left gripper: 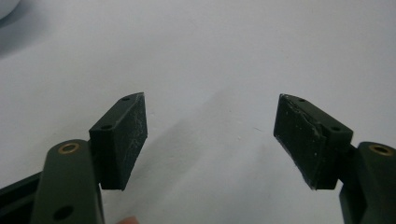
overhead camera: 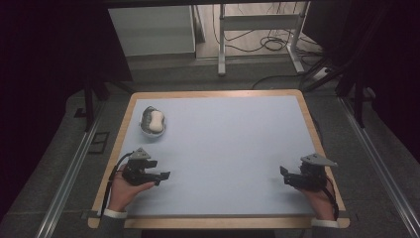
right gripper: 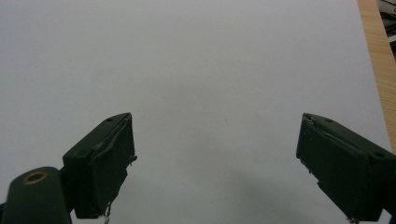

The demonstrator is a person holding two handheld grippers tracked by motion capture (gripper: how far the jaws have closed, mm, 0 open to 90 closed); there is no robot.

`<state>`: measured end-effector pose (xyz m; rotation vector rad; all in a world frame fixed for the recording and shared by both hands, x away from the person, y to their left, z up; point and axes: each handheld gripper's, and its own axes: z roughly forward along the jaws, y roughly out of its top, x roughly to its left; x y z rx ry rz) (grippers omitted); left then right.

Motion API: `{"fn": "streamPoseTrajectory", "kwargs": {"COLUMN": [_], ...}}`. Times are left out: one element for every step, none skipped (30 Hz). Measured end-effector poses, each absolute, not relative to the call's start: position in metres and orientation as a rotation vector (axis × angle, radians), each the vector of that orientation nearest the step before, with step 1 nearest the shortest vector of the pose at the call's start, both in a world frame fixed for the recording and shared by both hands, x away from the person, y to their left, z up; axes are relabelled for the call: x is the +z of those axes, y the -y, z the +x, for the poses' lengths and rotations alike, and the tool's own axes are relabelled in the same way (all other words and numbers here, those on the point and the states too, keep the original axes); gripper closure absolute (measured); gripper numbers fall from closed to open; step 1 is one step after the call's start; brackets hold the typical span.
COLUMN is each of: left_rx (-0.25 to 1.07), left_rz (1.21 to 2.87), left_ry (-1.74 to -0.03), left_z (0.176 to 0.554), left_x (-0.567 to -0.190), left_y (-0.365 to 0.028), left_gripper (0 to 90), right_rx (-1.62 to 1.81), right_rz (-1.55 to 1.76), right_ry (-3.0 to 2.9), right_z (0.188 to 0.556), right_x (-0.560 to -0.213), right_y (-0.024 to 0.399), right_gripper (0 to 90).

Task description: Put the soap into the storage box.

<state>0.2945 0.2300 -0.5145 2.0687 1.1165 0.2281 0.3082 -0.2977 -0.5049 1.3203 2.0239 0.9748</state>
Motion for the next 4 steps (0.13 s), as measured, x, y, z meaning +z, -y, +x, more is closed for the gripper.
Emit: {"fn": "streamPoseTrajectory", "kwargs": {"left_rx": [0.229,0.229,0.231,0.236], "left_rz": [2.067,2.065,2.059,2.060], "left_ry": [-1.117,-1.119,-1.121,-1.124], "left_z": [0.2941,0.2939,0.2937,0.2933], "left_x": [-0.5144,-0.5145,-0.5149,-0.5153], "left_y": [-0.2303,-0.2305,-0.2307,-0.2310], "left_gripper": [26.3,26.3,26.3,26.2], "right_rx": [0.983,0.989,0.989,0.993], "right_rz": [1.310,1.297,1.293,1.291], "right_ry": [-2.026,-2.033,-2.036,-2.037], "right_z": [0.3082,0.3079,0.3079,0.3081], "right_x": [-0.5049,-0.5046,-0.5045,-0.5043], "right_y": [0.2974,0.2967,0.2961,0.2951], "right_gripper": [11.5,11.5,11.5,11.5]}}
